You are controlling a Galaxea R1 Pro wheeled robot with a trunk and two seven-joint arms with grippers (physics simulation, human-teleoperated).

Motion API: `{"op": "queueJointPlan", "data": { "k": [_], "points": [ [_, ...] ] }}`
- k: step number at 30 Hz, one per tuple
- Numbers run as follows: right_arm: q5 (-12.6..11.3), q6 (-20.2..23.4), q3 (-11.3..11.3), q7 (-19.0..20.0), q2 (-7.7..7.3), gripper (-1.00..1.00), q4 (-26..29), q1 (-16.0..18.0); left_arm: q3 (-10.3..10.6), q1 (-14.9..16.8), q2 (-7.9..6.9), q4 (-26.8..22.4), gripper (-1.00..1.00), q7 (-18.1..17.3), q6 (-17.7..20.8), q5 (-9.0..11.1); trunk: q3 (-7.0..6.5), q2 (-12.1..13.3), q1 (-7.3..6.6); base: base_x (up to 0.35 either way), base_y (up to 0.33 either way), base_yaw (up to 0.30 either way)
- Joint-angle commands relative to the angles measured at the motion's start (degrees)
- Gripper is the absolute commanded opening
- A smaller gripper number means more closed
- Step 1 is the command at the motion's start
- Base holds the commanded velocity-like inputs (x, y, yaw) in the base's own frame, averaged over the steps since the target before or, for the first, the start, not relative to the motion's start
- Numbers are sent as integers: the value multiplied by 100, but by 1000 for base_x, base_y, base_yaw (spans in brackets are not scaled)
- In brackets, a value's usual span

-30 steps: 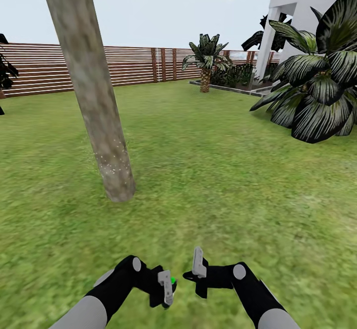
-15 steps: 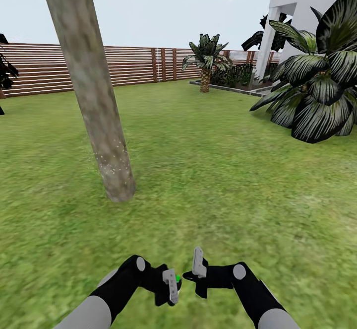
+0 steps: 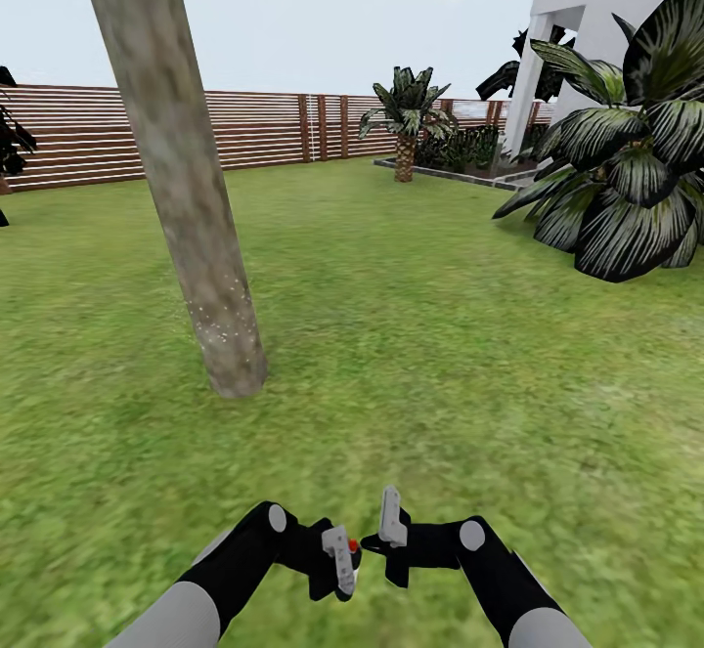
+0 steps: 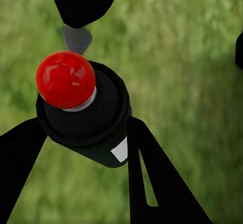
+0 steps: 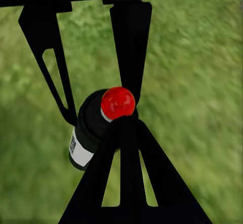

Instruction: In the garden, pick up the pesticide atomizer on the floor and spray pesticide onto both trees until each tree trunk is fully covered.

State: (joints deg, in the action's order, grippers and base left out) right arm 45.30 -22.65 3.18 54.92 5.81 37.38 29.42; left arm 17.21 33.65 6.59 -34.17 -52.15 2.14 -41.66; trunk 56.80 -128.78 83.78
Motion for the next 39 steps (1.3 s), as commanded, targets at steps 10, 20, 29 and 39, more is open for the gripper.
{"op": "queueJointPlan", "data": {
  "k": [10,20,29,39],
  "points": [
    [40,-23,34,27,8,-100,6,3,-21,13,-65,37,-100,-23,19,-36,5,-2,-1,0,0,0],
    [40,-20,34,28,8,-100,6,2,-41,1,-675,77,-100,-23,7,-36,5,-2,-1,0,0,0],
    [64,-28,51,24,-45,100,-43,3,-361,-21,-1682,283,-100,-39,-572,300,5,-2,-1,0,0,0],
    [39,-53,119,-2412,-805,100,-1693,-46,-1583,-43,-1774,1309,-100,1494,-612,1367,5,-2,-1,0,0,0]
  ]
}}
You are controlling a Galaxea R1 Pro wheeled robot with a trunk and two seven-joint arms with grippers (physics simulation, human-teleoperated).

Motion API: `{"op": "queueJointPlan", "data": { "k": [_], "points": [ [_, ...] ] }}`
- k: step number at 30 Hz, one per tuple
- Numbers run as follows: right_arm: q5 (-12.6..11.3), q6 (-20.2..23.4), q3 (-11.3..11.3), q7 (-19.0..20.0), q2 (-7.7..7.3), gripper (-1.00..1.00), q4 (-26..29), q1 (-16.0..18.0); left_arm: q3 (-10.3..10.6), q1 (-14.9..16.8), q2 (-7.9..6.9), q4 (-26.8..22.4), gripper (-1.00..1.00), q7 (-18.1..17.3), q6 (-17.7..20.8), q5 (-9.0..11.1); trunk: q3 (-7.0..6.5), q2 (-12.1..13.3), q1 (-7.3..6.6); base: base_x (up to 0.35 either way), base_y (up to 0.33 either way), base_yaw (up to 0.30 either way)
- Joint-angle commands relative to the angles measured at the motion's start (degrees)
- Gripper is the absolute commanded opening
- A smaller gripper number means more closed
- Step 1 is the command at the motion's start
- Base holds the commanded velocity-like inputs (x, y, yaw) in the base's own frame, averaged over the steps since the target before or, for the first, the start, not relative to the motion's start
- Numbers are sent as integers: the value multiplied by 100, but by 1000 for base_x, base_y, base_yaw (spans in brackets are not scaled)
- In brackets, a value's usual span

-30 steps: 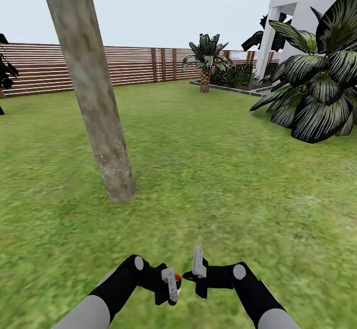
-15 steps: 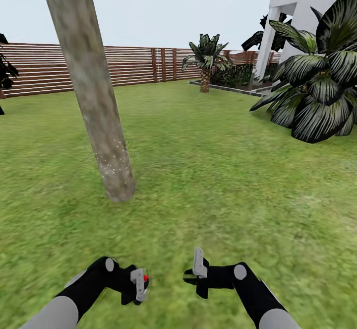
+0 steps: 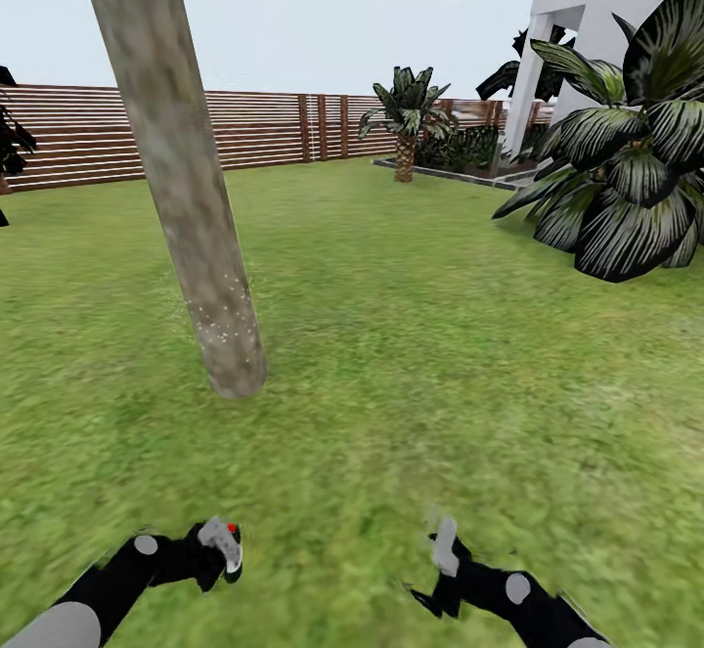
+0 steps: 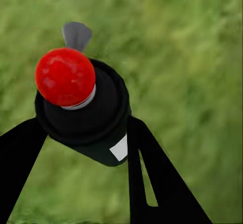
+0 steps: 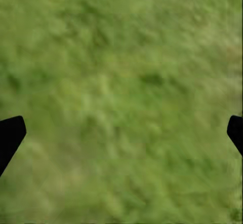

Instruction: In the garden, pick up the pesticide atomizer on the floor and spray pesticide onto both trees until each tree trunk is fully covered.

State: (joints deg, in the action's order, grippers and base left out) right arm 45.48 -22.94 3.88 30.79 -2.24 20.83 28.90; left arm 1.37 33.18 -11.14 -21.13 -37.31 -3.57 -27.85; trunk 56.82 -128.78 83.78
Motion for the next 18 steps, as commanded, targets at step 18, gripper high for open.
{"op": "queueJointPlan", "data": {
  "k": [18],
  "points": [
    [-2392,-1239,330,-4607,55,100,-1894,-466,-846,-1112,306,1574,-100,3840,-2087,2254,4,-2,-2,0,0,0]
  ]
}}
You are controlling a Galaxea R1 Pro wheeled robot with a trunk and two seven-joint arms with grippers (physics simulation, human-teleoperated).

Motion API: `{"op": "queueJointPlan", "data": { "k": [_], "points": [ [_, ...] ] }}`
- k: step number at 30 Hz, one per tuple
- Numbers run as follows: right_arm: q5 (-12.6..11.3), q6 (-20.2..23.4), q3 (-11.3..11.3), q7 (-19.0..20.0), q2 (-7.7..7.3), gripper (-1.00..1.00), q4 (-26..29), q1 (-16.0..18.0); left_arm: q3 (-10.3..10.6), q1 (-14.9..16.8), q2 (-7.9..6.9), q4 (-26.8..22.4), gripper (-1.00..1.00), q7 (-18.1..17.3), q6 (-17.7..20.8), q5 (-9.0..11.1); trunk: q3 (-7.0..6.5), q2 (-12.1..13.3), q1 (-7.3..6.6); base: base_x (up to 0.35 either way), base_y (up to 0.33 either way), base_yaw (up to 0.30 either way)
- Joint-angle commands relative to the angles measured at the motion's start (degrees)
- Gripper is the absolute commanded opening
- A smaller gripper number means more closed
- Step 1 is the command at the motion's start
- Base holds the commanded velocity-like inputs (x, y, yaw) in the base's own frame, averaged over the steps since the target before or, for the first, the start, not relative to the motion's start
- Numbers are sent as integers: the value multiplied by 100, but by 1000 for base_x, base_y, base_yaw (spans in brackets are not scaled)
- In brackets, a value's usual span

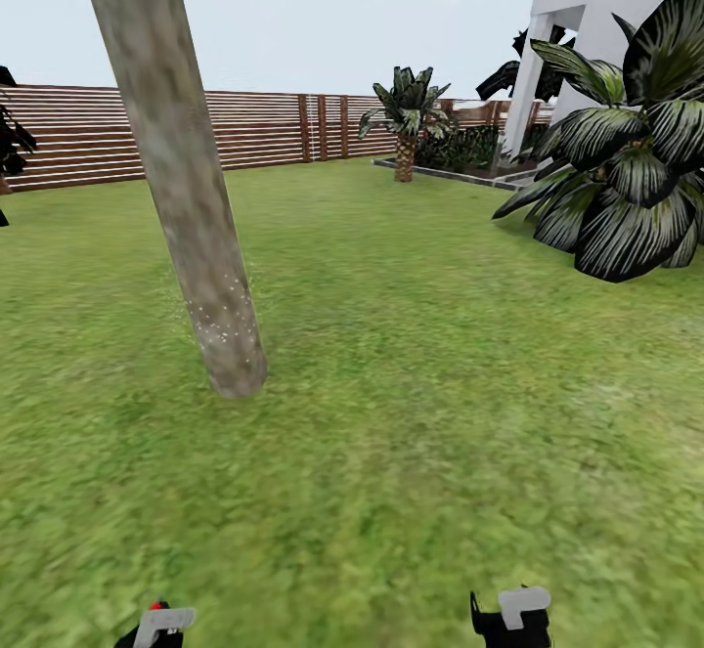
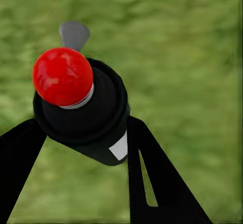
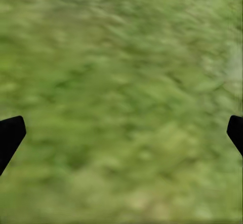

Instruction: In the garden, pick up the pesticide atomizer on the floor and spray pesticide onto both trees until each tree trunk is fully covered.

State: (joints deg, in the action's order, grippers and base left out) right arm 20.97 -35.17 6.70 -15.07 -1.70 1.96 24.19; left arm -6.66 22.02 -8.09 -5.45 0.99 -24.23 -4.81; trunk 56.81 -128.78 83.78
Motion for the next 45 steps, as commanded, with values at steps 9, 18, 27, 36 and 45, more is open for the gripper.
{"op": "queueJointPlan", "data": {
  "k": [9,18,27,36,45],
  "points": [
    [12,-22,56,-37,220,100,-17,3,-71,4,-5,-22,-100,77,-61,239,-9,-2,-1,0,0,-218],
    [-488,-19,53,-40,203,100,-21,-1,-23,-9,43,42,-100,1,-48,197,-8,-2,-1,0,0,-300],
    [-504,-17,51,-32,323,100,-18,-2,-28,-183,53,32,-100,16,-64,210,31,-2,-1,-125,93,-282],
    [-506,-20,51,-40,327,100,-27,-2,-37,-189,22,29,-100,16,-64,234,77,-2,-1,-269,221,-272],
    [-506,-17,51,-40,320,100,-29,-2,-37,-189,45,26,-100,24,-56,243,115,-2,-1,-264,239,-271]
  ]
}}
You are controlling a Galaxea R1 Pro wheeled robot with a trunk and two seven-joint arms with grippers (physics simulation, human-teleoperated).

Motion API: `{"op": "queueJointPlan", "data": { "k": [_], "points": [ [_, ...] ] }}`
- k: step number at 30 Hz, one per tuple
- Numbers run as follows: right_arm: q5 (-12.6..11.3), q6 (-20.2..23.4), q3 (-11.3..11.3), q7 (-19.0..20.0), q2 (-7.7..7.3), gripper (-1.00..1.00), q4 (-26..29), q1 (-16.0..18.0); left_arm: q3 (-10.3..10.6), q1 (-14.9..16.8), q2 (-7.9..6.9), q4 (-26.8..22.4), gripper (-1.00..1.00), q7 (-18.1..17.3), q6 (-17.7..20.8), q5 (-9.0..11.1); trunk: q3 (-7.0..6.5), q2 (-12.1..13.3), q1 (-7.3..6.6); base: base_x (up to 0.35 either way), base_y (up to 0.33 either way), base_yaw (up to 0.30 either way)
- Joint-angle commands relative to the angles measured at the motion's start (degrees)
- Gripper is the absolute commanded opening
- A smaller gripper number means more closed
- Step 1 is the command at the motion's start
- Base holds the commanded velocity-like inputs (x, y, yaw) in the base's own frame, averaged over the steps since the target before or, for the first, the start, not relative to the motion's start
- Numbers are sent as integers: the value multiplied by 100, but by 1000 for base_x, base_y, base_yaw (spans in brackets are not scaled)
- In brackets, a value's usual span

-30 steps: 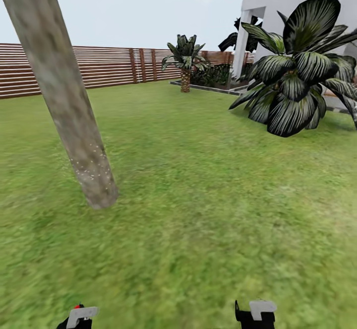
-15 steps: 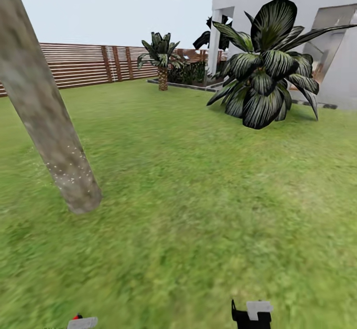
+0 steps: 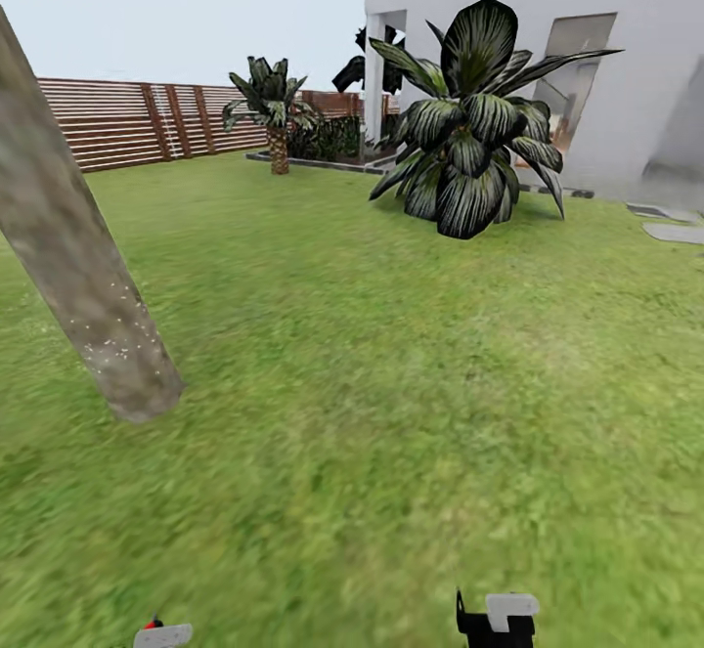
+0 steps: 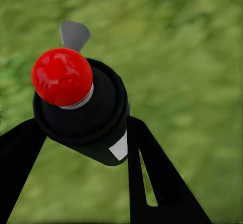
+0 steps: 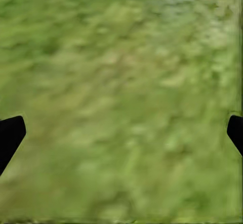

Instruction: In the garden, pick up the pesticide atomizer on the floor and spray pesticide onto both trees until each tree trunk is fully covered.

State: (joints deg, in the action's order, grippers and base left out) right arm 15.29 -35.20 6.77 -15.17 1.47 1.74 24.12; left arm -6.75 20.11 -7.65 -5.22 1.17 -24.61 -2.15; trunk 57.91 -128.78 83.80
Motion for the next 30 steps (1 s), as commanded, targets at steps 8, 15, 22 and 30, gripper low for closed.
{"op": "queueJointPlan", "data": {
  "k": [8,15,22,30],
  "points": [
    [61,-15,44,-30,2,100,-7,5,-29,2,13,8,-100,6,-18,-22,36,-2,-4,-195,284,-271],
    [62,-15,44,-30,-5,100,-7,5,-29,0,12,-3,-100,45,-16,-30,64,-2,-4,-90,100,-271],
    [70,-16,44,-34,2,100,-7,5,-44,2,4,-7,-100,70,-4,-25,92,-2,-4,-1,1,-271],
    [70,-14,44,-39,-6,100,-7,5,-56,2,-42,-5,-100,71,62,-13,123,-2,-4,0,0,-271]
  ]
}}
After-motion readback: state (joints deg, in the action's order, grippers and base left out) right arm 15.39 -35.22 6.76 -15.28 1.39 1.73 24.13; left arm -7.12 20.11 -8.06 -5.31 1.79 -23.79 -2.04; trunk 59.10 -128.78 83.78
